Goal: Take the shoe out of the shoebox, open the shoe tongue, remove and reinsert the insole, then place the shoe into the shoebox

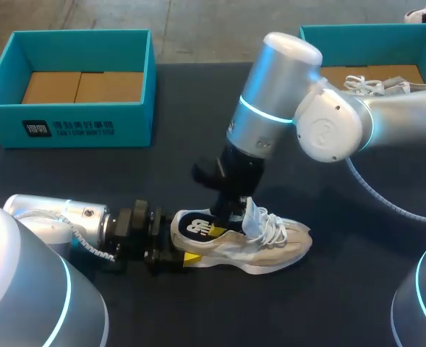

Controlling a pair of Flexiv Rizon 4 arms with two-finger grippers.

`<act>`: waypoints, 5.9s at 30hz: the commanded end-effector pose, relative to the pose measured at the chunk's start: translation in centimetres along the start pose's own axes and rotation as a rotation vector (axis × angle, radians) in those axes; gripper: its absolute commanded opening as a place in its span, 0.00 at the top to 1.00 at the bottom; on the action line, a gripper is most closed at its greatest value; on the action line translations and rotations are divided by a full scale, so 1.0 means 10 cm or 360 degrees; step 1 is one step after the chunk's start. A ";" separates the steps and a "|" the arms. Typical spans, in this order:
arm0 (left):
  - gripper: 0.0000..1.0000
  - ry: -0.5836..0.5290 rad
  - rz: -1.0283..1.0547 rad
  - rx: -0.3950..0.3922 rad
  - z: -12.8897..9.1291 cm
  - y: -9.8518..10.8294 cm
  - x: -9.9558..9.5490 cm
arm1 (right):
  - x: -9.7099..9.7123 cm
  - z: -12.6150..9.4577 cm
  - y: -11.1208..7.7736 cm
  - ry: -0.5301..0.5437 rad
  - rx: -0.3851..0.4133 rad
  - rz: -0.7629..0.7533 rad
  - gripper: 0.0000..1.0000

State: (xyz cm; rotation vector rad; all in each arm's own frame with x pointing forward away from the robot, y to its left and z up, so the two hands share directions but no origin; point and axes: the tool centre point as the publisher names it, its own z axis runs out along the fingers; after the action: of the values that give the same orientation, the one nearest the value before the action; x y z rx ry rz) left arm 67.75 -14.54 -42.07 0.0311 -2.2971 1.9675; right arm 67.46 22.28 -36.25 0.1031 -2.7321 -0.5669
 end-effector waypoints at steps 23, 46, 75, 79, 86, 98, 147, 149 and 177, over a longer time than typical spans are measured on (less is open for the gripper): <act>1.00 -0.0001 -0.0001 -0.0002 -0.01 0.03 -0.01 | 0.04 -0.35 0.44 -0.0236 -0.0134 -0.0179 1.00; 1.00 -0.0001 -0.0001 -0.0002 -0.01 0.03 -0.01 | -0.06 -0.62 0.85 -0.0291 -0.0296 -0.0353 1.00; 1.00 -0.0001 -0.0001 -0.0002 -0.01 0.03 -0.01 | 0.04 -1.13 1.09 -0.0392 -0.0687 -0.0469 1.00; 1.00 -0.0001 -0.0001 -0.0002 -0.01 0.03 -0.01 | 0.08 -1.32 1.29 -0.0399 -0.0696 -0.0481 1.00; 1.00 -0.0001 -0.0001 -0.0002 -0.01 0.03 -0.01 | 0.23 -1.71 1.45 -0.0384 -0.0746 -0.0521 1.00; 1.00 -0.0001 -0.0001 -0.0002 -0.01 0.03 -0.01 | 0.36 -1.99 1.49 -0.0363 -0.0946 -0.0558 1.00; 1.00 -0.0001 -0.0001 -0.0002 -0.01 0.03 -0.01 | 1.16 -3.12 1.13 -0.0359 -0.1434 -0.0378 1.00; 1.00 -0.0001 -0.0001 -0.0002 -0.01 0.03 -0.01 | 1.26 -3.22 1.10 -0.0329 -0.1476 -0.0321 1.00; 1.00 -0.0001 -0.0001 -0.0002 -0.01 0.03 -0.01 | 1.75 -3.46 0.71 -0.0212 -0.1624 0.0232 1.00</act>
State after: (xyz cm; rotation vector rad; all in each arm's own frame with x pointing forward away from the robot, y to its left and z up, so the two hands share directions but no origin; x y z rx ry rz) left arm 67.78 -14.51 -42.10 0.0315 -2.2976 1.9672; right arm 63.51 13.40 2.05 -0.3788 -2.1954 -1.8457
